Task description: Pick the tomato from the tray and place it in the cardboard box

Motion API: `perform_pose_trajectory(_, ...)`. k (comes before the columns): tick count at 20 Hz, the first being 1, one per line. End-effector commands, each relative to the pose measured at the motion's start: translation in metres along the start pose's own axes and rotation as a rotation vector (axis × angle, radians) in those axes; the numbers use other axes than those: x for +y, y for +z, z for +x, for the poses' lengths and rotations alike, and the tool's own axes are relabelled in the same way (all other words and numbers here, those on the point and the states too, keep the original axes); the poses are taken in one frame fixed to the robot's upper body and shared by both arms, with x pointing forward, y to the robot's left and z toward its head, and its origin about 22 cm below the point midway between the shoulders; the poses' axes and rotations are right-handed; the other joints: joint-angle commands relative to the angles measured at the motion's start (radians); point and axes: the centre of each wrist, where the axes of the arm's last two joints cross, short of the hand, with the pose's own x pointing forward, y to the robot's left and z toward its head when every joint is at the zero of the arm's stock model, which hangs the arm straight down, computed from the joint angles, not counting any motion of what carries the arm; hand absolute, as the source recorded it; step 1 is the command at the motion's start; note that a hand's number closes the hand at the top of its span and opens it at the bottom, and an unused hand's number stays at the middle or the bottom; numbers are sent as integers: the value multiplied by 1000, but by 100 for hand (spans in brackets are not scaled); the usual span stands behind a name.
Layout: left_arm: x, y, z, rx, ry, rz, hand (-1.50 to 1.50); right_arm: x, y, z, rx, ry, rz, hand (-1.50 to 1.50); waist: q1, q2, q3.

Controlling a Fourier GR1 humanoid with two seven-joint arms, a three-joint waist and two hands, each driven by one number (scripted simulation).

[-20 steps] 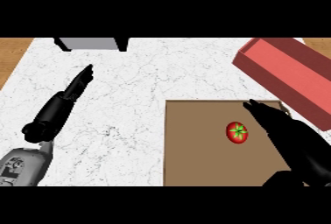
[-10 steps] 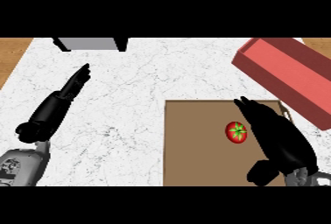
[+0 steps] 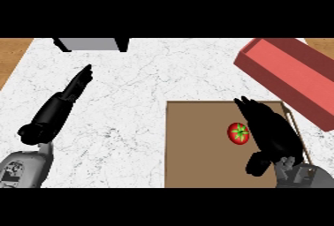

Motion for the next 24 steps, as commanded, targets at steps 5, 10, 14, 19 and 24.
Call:
perform_pose_trajectory(5,19,13,0,8,-24,-10,0,34,4,-10,-20,-31,26,-150,-1,-1,0)
perform_pose_trajectory(10,-4,11,-18,6,11,-16,0,37,-17,-15,-11,-16,53,-150,-1,0,0)
perform_pose_trajectory(14,4,-6,1,-2,-10,1,0,39,-36,-22,45,-1,26,-150,0,0,0)
perform_pose_trajectory(19,-9,6,-7,-1,-4,4,0,37,-34,-27,55,3,63,-150,-2,-1,0)
perform_pose_trajectory(24,2,-1,-11,-1,6,-8,0,46,-57,-40,15,-6,90,-150,-1,0,0)
